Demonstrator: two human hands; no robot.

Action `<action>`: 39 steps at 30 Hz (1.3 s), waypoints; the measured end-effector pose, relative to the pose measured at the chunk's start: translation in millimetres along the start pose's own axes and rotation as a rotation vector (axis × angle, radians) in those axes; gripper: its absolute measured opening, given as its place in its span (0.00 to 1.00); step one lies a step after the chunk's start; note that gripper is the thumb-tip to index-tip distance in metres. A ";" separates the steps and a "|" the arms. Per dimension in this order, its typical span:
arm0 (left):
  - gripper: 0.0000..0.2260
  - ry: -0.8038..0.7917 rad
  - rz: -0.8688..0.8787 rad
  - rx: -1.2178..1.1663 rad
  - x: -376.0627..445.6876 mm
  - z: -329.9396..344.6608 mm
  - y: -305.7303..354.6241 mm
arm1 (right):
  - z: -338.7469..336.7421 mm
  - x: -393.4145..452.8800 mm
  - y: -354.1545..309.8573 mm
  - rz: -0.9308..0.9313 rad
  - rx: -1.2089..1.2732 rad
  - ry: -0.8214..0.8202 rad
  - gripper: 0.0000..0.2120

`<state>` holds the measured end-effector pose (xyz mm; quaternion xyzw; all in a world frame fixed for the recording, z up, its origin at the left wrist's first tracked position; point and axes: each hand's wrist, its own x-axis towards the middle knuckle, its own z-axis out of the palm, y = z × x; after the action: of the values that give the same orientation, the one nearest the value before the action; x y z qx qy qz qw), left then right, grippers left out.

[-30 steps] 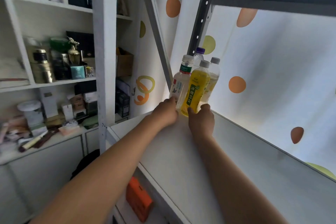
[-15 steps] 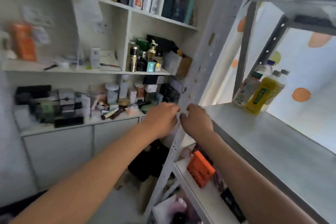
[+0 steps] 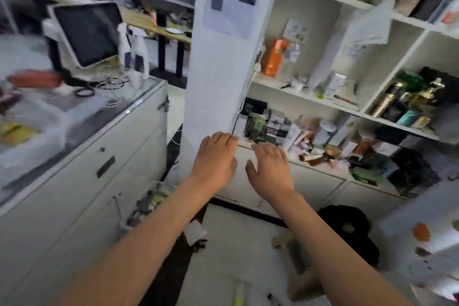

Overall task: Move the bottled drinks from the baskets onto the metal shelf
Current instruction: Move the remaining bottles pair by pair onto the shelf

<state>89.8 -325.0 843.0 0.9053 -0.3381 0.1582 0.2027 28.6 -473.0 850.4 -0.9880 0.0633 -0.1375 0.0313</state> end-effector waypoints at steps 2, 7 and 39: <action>0.20 0.044 -0.076 0.031 -16.8 -16.7 -31.2 | 10.4 14.9 -40.2 -0.108 0.063 0.016 0.22; 0.18 0.122 -0.286 0.121 -65.0 -55.2 -101.0 | 32.6 44.6 -135.6 -0.325 0.248 0.051 0.18; 0.17 0.602 -1.574 0.151 -166.6 -122.5 -390.0 | 194.3 215.5 -509.0 -0.889 0.781 -0.560 0.19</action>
<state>215.1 93.2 777.3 0.8071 0.4708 0.2276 0.2742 347.0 10.8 761.9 -0.8344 -0.4164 0.1125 0.3431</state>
